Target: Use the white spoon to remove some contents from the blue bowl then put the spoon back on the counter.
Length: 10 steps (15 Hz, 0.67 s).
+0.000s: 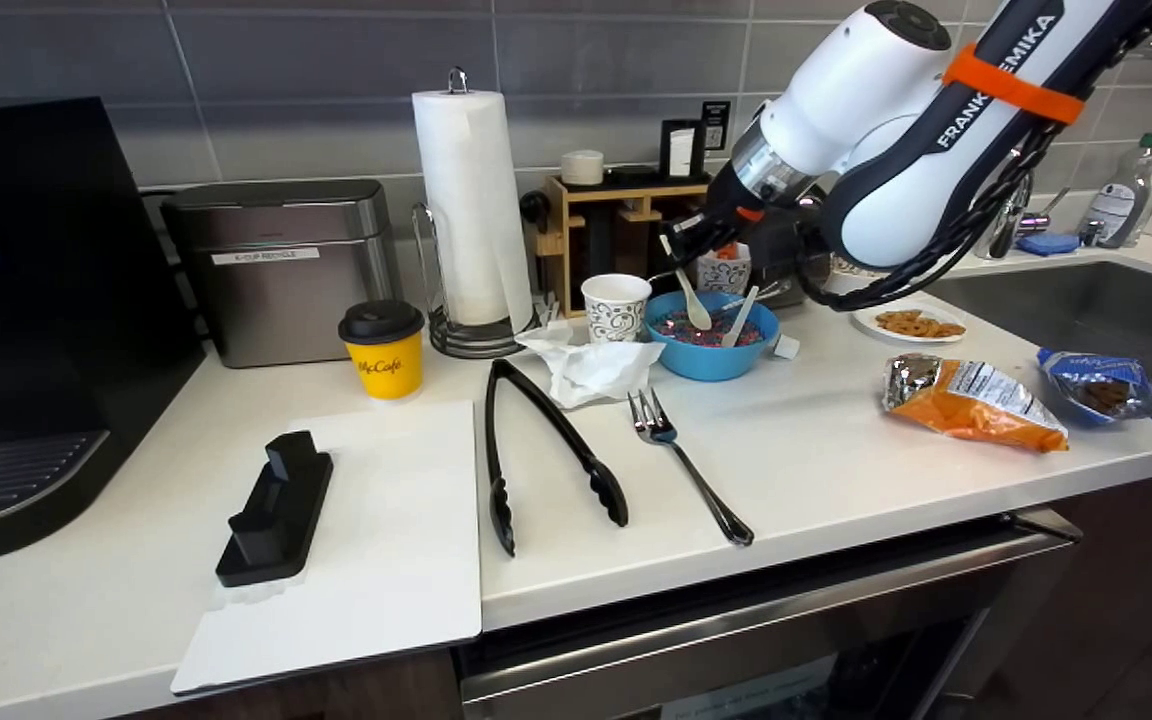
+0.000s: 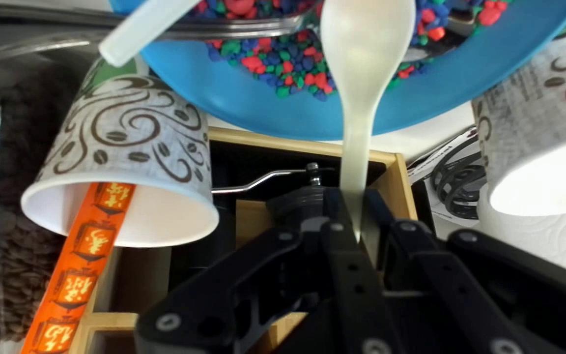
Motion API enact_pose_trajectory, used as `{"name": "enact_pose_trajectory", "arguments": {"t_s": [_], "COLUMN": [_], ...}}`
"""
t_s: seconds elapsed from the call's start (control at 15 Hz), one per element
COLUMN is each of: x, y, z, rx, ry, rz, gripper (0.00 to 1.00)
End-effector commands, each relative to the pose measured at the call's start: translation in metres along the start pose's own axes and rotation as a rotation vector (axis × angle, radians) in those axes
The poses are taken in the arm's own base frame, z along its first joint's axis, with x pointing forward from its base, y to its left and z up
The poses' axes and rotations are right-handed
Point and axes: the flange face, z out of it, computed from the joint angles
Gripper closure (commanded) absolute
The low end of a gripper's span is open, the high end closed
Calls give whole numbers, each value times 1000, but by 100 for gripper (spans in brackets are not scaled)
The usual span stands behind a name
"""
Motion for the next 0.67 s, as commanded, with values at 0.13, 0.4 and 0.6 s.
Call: {"name": "enact_pose_trajectory", "arguments": {"t_s": [0.13, 0.4, 0.6], "x": [-15, -22, -29], "y": [-10, -14, -18], "z": [-3, -4, -5], "rx": [-76, -126, -167], "ry": [-10, 30, 60], "rz": [45, 50, 64], "gripper": [97, 97, 97]}}
